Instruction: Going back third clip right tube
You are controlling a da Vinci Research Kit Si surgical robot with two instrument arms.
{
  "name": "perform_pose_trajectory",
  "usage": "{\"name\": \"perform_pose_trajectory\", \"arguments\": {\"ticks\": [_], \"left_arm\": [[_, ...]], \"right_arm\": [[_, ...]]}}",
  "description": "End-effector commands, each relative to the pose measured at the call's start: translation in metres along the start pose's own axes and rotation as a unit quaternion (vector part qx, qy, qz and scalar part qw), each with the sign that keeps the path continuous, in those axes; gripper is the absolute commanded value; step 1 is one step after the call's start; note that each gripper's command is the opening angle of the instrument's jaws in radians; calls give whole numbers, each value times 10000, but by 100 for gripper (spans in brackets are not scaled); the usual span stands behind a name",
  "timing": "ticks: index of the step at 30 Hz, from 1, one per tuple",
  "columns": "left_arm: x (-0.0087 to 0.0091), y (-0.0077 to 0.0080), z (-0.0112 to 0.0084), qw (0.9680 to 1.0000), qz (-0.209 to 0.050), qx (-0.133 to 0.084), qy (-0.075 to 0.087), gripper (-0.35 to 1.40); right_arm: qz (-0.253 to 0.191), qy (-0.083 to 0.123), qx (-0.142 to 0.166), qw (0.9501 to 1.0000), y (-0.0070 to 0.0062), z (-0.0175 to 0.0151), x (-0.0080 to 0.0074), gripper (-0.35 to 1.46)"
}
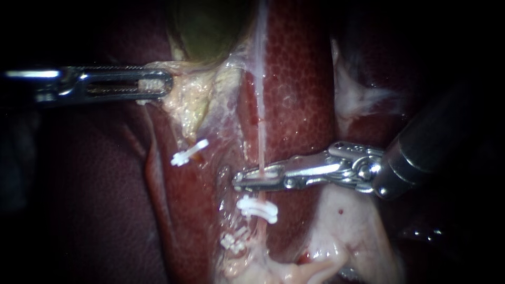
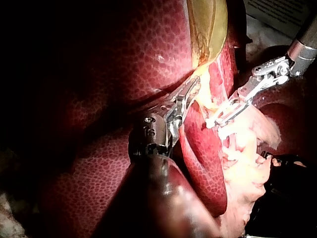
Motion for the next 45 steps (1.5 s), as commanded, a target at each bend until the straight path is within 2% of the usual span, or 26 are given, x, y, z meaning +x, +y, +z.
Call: {"name": "perform_pose_trajectory", "arguments": {"ticks": [1, 7, 10, 11, 12, 14, 17, 25, 31, 36, 38, 45], "left_arm": [[0, 0, 0, 10000, 1, 0, -1, -30], [0, 0, 0, 10000, 1, -2, -2, -30], [0, 0, 0, 10000, 1, -3, -2, -30], [0, 0, 1, 10000, 2, -2, -2, -30], [0, 0, 1, 10000, 2, -2, -2, -30], [0, 0, 0, 10000, 2, -3, -2, -30], [1, 0, 0, 10000, 3, -2, -2, -30], [1, 0, 0, 10000, 5, -4, -3, -30], [2, 0, 0, 10000, 5, -3, -3, -30], [2, 0, -1, 10000, 6, -2, -3, -30], [2, 0, -1, 10000, 6, -2, -2, -30], [2, 0, -1, 10000, 6, -1, -2, -30]], "right_arm": [[2, 33, 24, 10000, -1, 0, 0, -35], [37, 225, 107, 9997, 0, 0, 0, -35], [43, 349, 194, 9992, 2, 4, 2, 22], [46, 395, 204, 9990, 3, 7, 4, 35], [50, 413, 201, 9989, 4, 10, 5, 46], [52, 469, 224, 9986, 6, 15, 7, 57], [45, 529, 194, 9984, 7, 19, 5, 60], [-184, 410, 416, 9981, 5, 22, -7, 60], [-348, 281, 678, 9967, -5, 27, -21, 60], [-476, 260, 724, 9959, -12, 28, -21, 60], [-494, 291, 656, 9962, -10, 26, -18, 60], [-523, 421, 340, 9972, 16, 6, -13, 60]]}}
